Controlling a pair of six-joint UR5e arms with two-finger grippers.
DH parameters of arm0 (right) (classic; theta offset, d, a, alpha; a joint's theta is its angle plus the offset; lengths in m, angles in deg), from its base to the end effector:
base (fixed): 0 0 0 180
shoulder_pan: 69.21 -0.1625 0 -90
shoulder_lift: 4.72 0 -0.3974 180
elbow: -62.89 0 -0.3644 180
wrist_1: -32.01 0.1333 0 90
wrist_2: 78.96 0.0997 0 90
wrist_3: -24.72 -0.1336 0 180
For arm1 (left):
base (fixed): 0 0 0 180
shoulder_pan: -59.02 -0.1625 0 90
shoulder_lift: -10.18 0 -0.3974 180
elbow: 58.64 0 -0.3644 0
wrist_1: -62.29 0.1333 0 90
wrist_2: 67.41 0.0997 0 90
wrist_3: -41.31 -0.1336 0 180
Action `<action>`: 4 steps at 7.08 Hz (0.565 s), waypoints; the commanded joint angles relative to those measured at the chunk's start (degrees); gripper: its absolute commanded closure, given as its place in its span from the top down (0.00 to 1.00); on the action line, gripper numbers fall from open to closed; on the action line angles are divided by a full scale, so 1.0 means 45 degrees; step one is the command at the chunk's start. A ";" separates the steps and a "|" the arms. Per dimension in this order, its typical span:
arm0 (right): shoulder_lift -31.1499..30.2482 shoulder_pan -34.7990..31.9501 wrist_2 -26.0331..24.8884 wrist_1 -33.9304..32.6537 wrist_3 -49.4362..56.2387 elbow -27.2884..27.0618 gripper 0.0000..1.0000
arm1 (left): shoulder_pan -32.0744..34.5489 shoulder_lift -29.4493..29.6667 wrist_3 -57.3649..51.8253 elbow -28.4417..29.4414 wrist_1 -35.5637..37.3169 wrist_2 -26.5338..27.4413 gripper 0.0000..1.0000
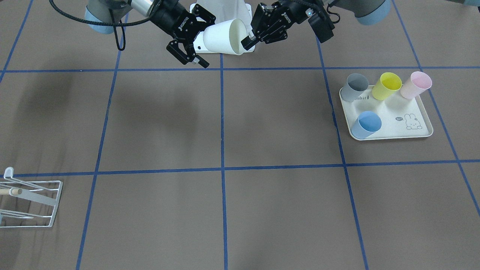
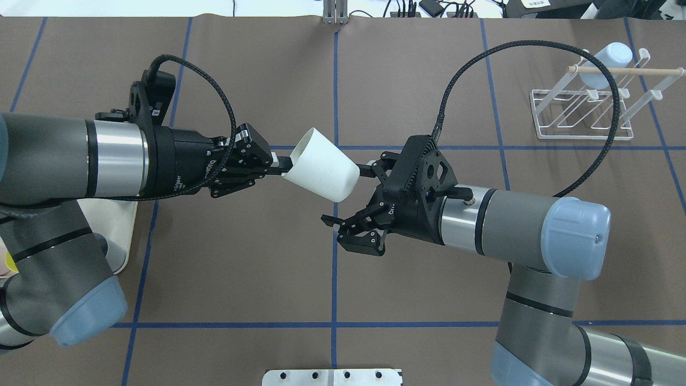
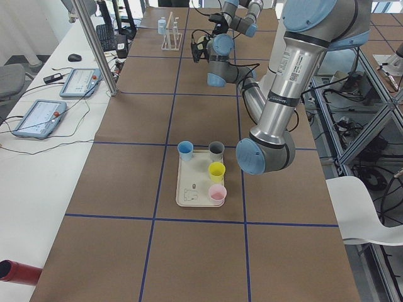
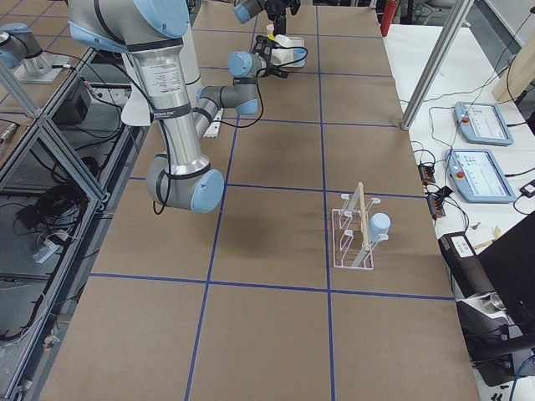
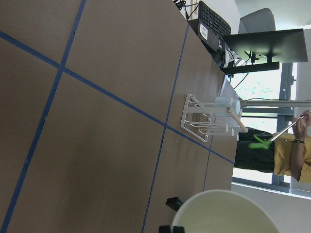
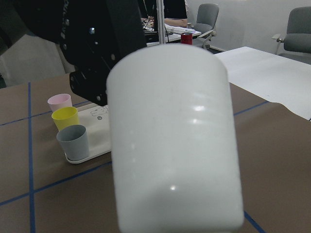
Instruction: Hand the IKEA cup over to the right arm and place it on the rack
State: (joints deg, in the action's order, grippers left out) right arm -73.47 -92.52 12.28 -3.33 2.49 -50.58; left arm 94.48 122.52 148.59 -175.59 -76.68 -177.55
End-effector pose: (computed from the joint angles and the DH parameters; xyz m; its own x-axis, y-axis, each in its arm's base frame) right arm -0.4246 -0.3249 0.1563 0.2914 -0.8821 0.3700 -0.2808 0.2909 0.9146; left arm 0.3554 -0.3603 0.1372 -0.1911 -0.2063 -0.9597 0.2203 0.9437 -0.2467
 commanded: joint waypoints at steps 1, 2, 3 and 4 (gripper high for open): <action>0.0024 0.0005 -0.0001 0.0002 0.0000 -0.0039 0.98 | -0.0221 0.0016 -0.0050 0.0246 0.0003 0.0372 0.00; 0.0024 0.0005 -0.0001 0.0002 0.0000 -0.0058 0.98 | -0.0397 0.0074 -0.0070 0.0402 0.0003 0.0646 0.00; 0.0024 0.0005 -0.0001 0.0022 0.0000 -0.0039 0.98 | -0.0437 0.0094 -0.0070 0.0461 0.0003 0.0649 0.00; 0.0044 0.0005 -0.0001 0.0041 0.0000 -0.0058 0.98 | -0.0457 0.0075 -0.0090 0.0462 0.0003 0.0649 0.00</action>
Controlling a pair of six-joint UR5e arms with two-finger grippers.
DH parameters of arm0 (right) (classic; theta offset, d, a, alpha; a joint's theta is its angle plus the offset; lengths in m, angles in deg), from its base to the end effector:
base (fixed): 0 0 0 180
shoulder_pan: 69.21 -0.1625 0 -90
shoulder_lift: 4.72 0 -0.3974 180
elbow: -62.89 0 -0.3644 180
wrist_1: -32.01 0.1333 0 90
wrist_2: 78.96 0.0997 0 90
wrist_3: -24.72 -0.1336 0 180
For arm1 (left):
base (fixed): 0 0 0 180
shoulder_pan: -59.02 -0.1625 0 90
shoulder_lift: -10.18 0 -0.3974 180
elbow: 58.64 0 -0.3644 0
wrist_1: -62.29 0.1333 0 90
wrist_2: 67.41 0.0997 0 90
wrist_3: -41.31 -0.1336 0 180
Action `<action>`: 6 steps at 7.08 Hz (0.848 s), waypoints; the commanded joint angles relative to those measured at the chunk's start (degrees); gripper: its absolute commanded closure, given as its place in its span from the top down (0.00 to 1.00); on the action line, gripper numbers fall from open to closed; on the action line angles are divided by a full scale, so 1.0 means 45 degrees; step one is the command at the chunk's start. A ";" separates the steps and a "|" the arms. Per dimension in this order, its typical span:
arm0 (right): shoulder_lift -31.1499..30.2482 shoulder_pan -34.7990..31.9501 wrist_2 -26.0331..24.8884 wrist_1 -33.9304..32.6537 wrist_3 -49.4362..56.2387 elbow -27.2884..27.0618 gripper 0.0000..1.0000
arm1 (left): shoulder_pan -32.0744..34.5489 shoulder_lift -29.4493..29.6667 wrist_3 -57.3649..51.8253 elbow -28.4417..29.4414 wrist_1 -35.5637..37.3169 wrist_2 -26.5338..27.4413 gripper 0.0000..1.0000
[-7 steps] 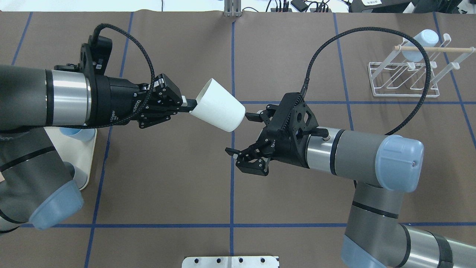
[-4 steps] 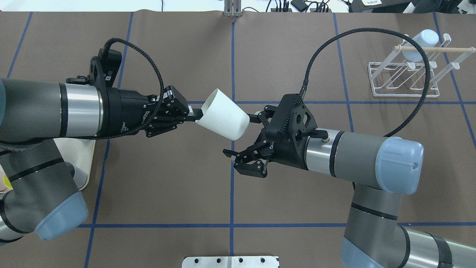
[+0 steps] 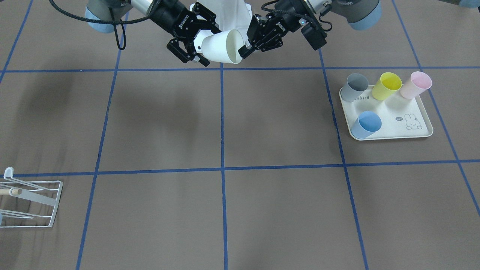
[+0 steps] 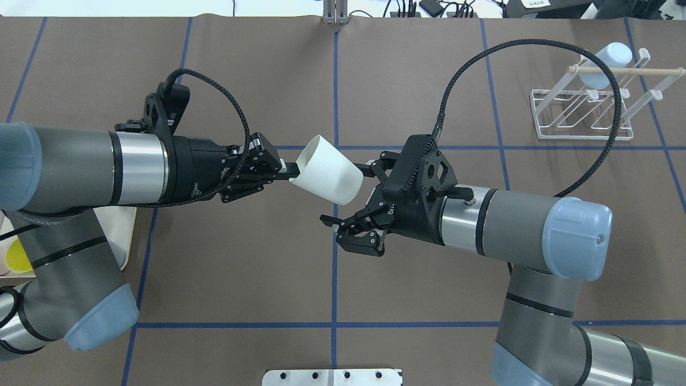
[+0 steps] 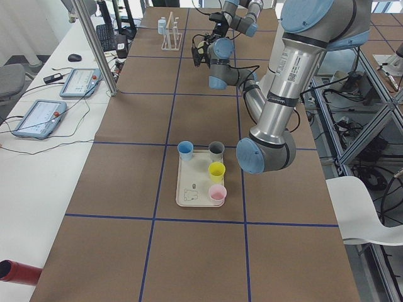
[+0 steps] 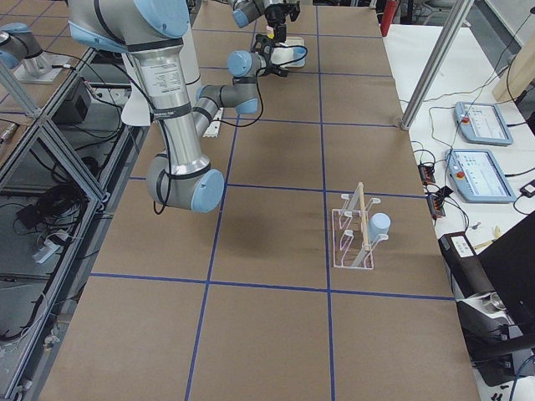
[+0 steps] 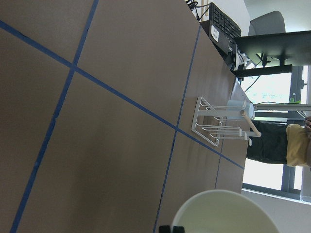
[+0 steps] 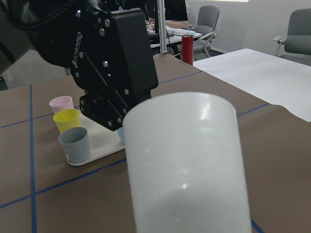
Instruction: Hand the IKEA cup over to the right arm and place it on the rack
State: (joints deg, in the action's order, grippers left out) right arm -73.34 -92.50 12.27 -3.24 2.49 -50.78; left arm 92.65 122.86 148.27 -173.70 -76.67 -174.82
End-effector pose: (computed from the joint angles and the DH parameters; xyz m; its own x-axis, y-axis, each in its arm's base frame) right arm -0.4233 -0.3242 0.1537 0.2888 -0.8833 0.3694 -0.2869 0.2883 0.9135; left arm 0.3757 -0.3620 0.1456 -0.1749 -0.2180 -0.9602 0.2405 0.9362 -0.2563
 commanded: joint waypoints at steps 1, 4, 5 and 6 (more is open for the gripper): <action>0.0015 0.0000 0.0000 0.0021 0.0019 -0.0012 0.97 | -0.0052 0.0000 -0.0019 0.0059 0.0000 0.0042 0.00; 0.0035 -0.0039 -0.0019 0.0021 0.0078 -0.0032 0.58 | -0.0052 0.0020 -0.0038 0.0040 -0.0019 0.0022 0.00; 0.0035 -0.0116 -0.0116 0.0021 0.0098 -0.0109 0.47 | -0.0052 0.0020 -0.0038 -0.0018 -0.0020 0.0003 0.00; 0.0035 -0.0117 -0.0233 0.0021 0.0253 -0.0110 0.37 | -0.0052 0.0020 -0.0057 -0.0019 -0.0020 0.0003 0.00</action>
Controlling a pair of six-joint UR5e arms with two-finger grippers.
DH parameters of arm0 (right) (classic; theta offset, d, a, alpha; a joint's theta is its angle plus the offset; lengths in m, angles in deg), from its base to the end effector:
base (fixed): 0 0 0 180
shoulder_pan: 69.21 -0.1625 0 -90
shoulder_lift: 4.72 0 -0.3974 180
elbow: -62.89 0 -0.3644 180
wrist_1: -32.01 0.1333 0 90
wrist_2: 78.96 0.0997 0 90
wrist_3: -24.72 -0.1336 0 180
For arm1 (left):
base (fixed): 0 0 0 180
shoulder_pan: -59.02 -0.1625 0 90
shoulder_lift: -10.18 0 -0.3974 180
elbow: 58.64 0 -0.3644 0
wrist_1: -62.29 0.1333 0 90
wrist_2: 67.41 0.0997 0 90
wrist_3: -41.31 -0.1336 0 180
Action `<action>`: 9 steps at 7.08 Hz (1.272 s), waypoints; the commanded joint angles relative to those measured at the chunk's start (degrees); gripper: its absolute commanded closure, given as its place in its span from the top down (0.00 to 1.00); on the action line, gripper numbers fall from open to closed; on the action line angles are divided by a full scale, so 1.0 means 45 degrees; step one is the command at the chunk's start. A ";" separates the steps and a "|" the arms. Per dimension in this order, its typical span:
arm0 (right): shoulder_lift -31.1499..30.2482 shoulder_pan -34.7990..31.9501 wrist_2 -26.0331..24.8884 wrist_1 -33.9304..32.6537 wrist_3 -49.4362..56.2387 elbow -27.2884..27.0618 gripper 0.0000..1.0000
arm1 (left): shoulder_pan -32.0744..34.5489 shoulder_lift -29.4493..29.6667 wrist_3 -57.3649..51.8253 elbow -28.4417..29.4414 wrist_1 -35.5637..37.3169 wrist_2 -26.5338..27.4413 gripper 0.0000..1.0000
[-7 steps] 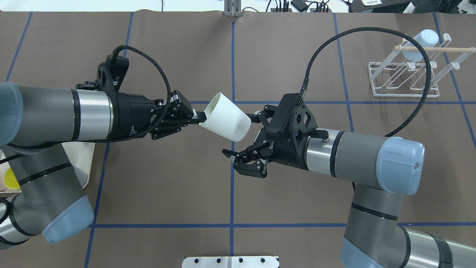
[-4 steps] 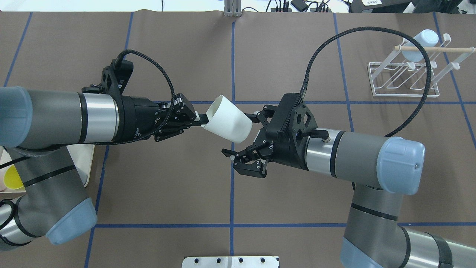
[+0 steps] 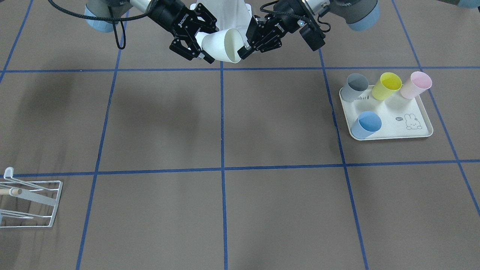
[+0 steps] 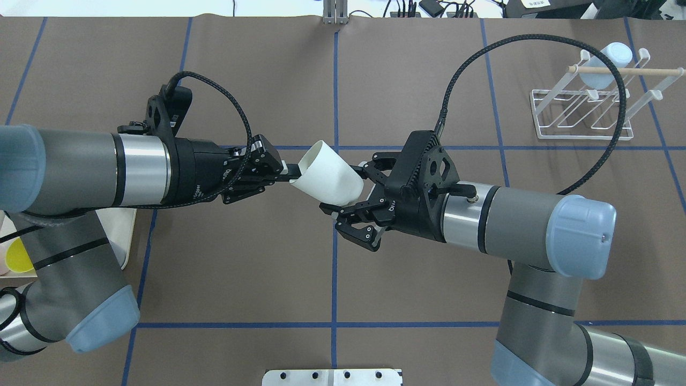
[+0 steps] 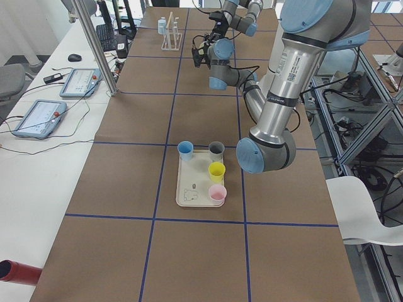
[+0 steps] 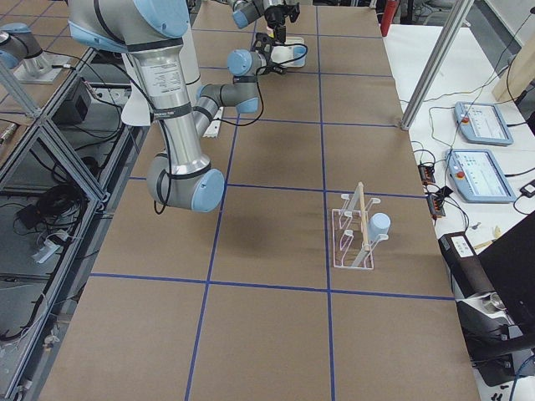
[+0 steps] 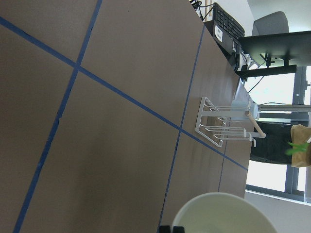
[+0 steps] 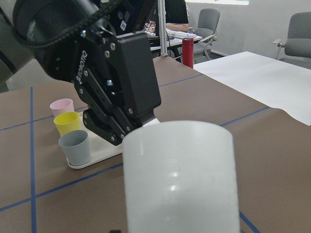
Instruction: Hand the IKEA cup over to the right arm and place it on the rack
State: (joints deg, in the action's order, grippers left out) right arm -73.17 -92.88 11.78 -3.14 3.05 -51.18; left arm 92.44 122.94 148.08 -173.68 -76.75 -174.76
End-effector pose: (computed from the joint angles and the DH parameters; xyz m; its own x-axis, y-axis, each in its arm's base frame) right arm -0.4180 -0.3269 0.1494 0.3008 -0.8828 0.3609 -0.2986 0.2723 0.9147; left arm 0.3769 -0.3607 0.1448 -0.1756 -0.2141 -0.9609 0.2381 0.9379 -0.2525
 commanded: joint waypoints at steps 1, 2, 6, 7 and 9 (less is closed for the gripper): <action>-0.0003 -0.0071 -0.0124 -0.0003 0.0186 -0.0023 0.33 | 0.0015 -0.0018 -0.0053 -0.0041 -0.0002 -0.0011 0.41; -0.0003 -0.0091 -0.0124 -0.0003 0.0187 -0.0004 0.33 | 0.0054 -0.0018 -0.0769 -0.0118 -0.0002 -0.0011 0.99; -0.0159 -0.0673 0.0379 -0.0157 0.0246 0.0016 0.20 | 0.1629 -0.1260 -0.3656 -0.0373 0.0252 -0.1467 1.00; -0.0276 -0.1489 0.1370 -0.0739 0.0245 0.0035 0.14 | 0.2158 -0.2022 -0.5291 -0.0411 0.0252 -0.1823 1.00; -0.0238 -0.4819 0.5479 -0.3174 0.0323 0.0113 0.06 | 0.2650 -0.2925 -0.7643 -0.0412 0.0272 -0.1827 1.00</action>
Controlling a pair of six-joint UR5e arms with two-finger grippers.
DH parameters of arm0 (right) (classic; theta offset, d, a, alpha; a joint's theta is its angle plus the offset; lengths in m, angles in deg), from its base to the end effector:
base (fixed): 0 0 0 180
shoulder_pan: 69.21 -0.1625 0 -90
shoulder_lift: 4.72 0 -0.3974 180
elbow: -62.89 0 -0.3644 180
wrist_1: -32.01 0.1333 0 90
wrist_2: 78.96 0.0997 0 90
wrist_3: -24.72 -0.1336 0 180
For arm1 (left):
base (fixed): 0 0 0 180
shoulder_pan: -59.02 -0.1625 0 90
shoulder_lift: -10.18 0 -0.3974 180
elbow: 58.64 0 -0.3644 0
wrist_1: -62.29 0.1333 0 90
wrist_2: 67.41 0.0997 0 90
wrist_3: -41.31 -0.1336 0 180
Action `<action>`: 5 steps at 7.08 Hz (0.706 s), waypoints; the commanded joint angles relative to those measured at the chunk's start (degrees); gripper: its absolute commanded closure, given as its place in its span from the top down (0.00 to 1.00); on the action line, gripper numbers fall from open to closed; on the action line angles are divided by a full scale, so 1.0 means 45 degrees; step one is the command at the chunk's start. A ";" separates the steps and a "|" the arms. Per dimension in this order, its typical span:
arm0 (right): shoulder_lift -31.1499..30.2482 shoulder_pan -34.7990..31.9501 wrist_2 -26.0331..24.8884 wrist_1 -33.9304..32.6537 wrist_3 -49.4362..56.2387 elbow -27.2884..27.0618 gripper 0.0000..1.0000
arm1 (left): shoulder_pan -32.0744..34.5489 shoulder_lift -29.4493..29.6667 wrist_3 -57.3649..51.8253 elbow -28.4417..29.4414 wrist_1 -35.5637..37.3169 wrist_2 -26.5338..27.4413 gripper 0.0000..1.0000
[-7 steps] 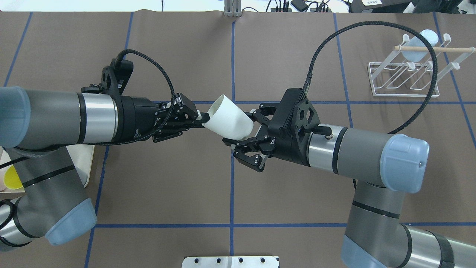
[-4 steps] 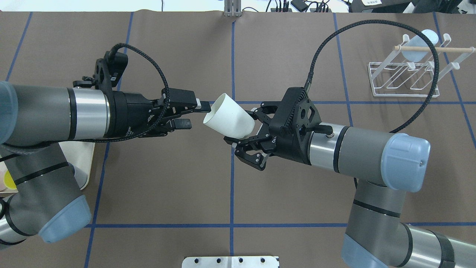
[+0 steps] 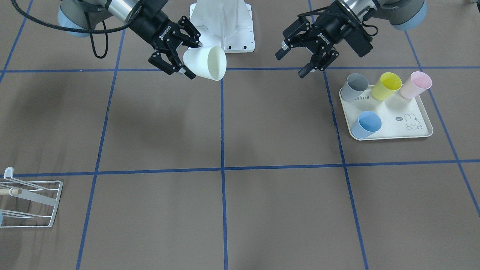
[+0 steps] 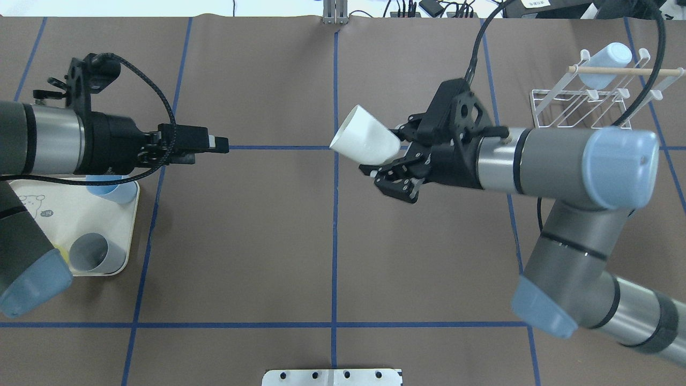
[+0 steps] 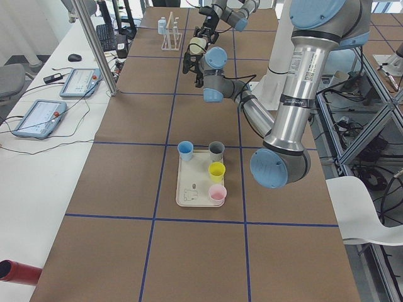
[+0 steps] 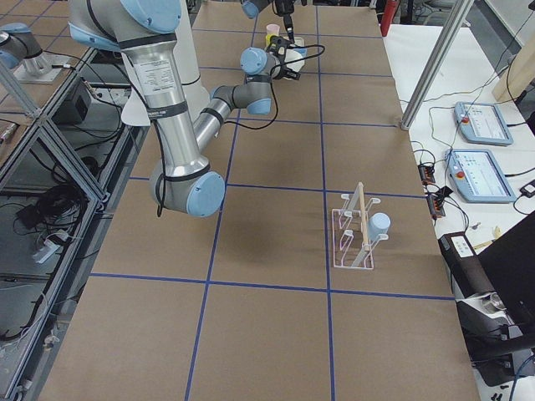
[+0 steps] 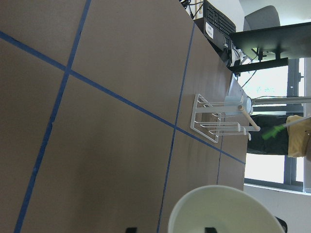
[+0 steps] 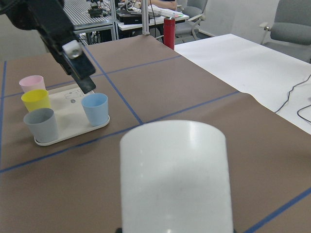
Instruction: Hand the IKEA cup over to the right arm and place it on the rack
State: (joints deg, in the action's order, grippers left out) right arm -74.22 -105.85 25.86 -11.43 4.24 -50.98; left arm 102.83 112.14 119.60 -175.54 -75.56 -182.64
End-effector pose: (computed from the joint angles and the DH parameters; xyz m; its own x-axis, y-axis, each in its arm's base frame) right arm -0.3639 -0.3942 0.1781 0.3437 -0.8730 0.3459 -0.1423 0.3157 0.9381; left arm 0.3025 -0.3960 0.2300 0.1053 0.1534 -0.9825 0.3041 0.9357 0.1787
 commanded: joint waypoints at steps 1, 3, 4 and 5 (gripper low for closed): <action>-0.0083 -0.2883 0.3241 -0.2407 0.1606 0.0109 0.05 | 0.0652 -0.0914 -0.2290 -0.0038 0.0008 -0.0096 1.00; -0.0026 -0.4155 0.3134 -0.5877 0.4652 0.0207 0.00 | 0.0948 -0.1658 -0.4035 -0.0155 0.0008 -0.0097 1.00; -0.0006 -0.4955 0.3114 -0.7267 0.6853 0.0246 0.00 | 0.0948 -0.1777 -0.4038 -0.0233 -0.0011 -0.0077 1.00; -0.0006 -0.5621 0.3036 -0.8151 0.8731 0.0555 0.00 | 0.0948 -0.1778 -0.4019 -0.0253 -0.0031 -0.0077 1.00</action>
State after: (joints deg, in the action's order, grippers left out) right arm -74.31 -127.18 39.78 -41.87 32.84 -49.63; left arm 107.03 104.53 101.90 -176.45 -75.60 -183.02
